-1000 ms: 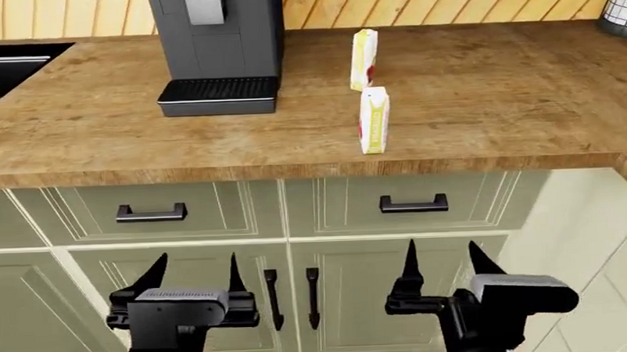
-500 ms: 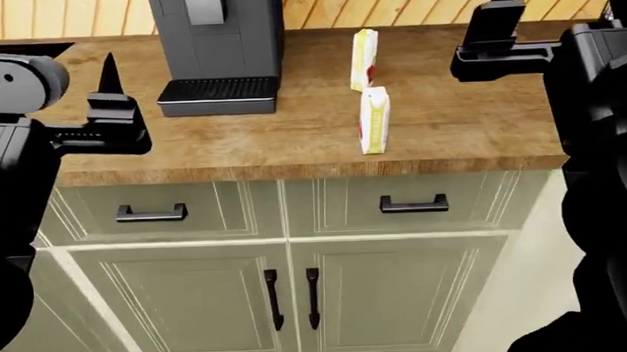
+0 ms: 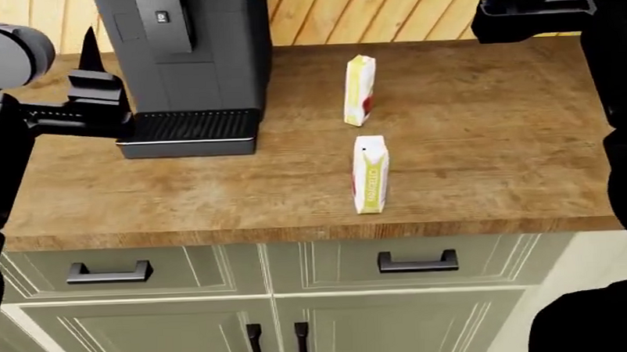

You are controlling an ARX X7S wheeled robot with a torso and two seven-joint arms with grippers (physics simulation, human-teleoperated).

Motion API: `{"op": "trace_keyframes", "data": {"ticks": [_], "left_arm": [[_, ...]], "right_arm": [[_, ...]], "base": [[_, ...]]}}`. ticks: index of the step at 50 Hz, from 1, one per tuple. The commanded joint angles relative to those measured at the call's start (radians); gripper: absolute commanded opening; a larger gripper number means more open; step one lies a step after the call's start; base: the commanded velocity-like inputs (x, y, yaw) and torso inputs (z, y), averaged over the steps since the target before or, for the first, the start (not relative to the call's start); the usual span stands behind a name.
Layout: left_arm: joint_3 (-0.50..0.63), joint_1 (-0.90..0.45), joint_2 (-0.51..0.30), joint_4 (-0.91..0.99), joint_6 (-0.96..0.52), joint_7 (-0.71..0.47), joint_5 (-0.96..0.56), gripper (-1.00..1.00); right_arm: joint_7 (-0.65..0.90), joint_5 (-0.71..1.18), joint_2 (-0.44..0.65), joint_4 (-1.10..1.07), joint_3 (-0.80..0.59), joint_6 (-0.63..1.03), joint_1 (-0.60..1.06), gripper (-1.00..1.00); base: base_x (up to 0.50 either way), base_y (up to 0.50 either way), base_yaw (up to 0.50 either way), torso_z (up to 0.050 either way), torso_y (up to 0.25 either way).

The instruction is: Move the drinks to the dining counter.

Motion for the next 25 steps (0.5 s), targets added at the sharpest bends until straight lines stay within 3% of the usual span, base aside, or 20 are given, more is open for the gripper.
{"op": "trace_keyframes", "data": {"ticks": [1, 13, 25], "left_arm": [[-0.004, -0.009, -0.017, 0.003, -0.006, -0.026, -0.033, 1.0], [0.004, -0.026, -0.021, -0.003, -0.007, -0.05, -0.059, 1.0], [-0.019, -0.023, -0.033, 0.0, -0.008, -0.074, -0.101, 1.0]], "right_arm": [[0.068, 0.097, 0.022, 0.008, 0.013, 0.007, 0.008, 1.0], [0.094, 0.151, 0.041, -0.011, 0.041, -0.006, 0.0, 1.0], [0.1, 0.178, 0.062, -0.012, 0.015, -0.036, -0.011, 1.0]], "base": [[0.34, -0.2, 0.0, 0.0, 0.0], [0.09, -0.07, 0.0, 0.0, 0.001], [0.19, -0.42, 0.0, 0.0, 0.0]]}}
